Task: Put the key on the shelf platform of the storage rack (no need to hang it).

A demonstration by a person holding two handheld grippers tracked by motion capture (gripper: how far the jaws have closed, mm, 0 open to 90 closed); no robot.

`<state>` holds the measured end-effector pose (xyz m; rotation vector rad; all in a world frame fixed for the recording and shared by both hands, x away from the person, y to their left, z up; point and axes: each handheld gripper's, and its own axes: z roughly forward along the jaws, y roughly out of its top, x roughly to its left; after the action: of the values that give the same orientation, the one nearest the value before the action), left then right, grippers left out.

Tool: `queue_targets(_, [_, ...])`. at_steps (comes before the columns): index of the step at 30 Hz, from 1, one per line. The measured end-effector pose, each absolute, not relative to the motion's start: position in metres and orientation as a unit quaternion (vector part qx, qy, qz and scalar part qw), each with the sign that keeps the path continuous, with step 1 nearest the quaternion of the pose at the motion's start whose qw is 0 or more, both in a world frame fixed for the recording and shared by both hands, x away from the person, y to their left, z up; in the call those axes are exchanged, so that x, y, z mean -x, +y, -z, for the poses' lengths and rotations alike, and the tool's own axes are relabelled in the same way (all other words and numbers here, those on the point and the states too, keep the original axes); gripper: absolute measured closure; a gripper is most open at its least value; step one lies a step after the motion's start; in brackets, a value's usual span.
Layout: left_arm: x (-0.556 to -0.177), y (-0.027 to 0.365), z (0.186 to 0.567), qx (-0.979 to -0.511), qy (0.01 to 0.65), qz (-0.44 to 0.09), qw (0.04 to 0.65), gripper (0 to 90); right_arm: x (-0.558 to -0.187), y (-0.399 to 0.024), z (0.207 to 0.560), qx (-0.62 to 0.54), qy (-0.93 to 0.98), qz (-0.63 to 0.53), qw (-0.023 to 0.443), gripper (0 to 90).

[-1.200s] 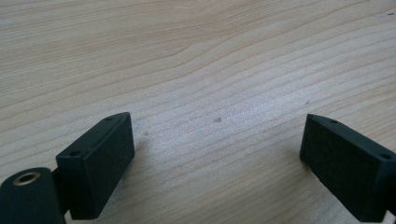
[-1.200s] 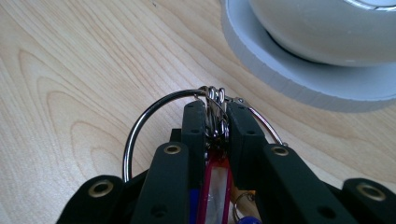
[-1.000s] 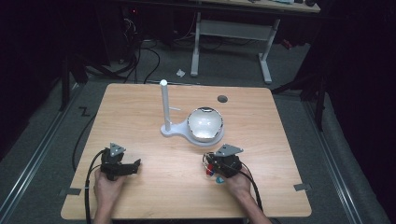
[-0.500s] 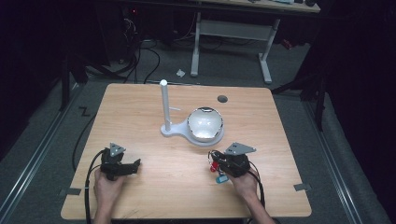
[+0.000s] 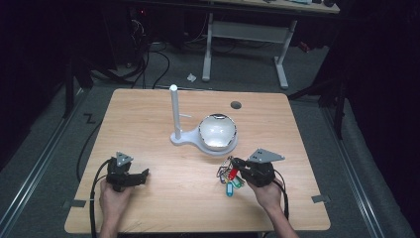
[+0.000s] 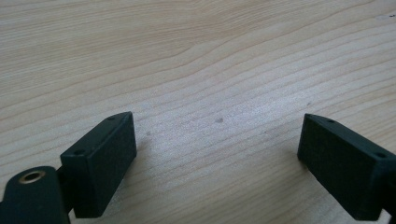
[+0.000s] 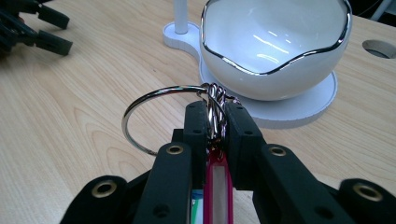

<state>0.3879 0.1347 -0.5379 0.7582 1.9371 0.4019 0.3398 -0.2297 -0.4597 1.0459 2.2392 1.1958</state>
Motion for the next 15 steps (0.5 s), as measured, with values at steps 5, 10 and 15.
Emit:
queue_targets(5, [-0.388,0.135,0.538,-0.312,0.798,-0.165,0.489,12.1,-0.339,-0.235,0.448,-0.374,0.792,-0.442,0.195,80.4])
queue_targets(10, [-0.388,0.135,0.538,-0.312,0.797,-0.166,0.489,12.2,-0.339,-0.242,0.43,-0.368,0.783,-0.458,0.201,80.4])
queue_targets(15, [-0.388,0.135,0.538,-0.311,0.798,-0.166,0.489,12.3,-0.341,-0.248,0.418,-0.368,0.777,-0.47,0.2,80.4])
